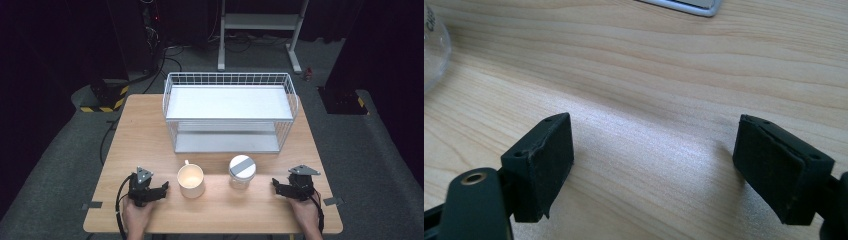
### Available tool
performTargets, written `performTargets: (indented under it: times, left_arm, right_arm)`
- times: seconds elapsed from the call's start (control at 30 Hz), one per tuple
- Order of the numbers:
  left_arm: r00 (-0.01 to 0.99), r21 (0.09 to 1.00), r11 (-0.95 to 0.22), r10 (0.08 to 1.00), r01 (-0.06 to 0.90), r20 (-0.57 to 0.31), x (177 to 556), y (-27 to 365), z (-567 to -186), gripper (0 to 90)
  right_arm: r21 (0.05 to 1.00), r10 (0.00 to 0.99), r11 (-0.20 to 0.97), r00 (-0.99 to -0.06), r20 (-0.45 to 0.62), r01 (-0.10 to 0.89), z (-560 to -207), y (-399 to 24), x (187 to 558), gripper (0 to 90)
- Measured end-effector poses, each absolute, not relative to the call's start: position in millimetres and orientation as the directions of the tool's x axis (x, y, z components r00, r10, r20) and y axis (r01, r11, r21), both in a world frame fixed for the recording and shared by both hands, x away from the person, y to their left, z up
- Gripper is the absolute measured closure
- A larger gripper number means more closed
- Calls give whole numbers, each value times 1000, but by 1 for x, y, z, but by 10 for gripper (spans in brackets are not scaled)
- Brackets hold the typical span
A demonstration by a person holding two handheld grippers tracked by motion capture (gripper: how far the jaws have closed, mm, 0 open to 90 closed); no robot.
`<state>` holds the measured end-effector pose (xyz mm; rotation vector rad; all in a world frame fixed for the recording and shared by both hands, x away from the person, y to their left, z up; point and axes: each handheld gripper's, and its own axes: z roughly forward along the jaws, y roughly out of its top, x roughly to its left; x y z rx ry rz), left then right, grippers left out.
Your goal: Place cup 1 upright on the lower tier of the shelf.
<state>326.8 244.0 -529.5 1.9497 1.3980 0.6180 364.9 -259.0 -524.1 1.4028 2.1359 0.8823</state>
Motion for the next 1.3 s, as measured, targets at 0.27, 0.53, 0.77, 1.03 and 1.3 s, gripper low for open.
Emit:
performTargets:
  times: [0.27,0.53,0.77,1.03,1.3]
  left_arm:
    - [317,737,-216,948,641,2,327,244,-530,151]
    - [315,736,-215,949,642,2,327,244,-530,151]
    - [314,737,-212,949,642,0,327,244,-529,154]
    - [311,737,-209,950,643,-2,327,244,-530,155]
    - [311,736,-209,950,644,-3,327,244,-529,156]
  right_arm:
    - [732,909,281,-417,5,621,-523,-257,355,159]
    - [753,882,303,-470,10,585,-516,-249,344,160]
    - [771,866,292,-498,37,565,-515,-242,334,166]
    - [782,836,319,-548,34,536,-510,-230,325,155]
    - [790,802,342,-596,37,509,-509,-213,320,147]
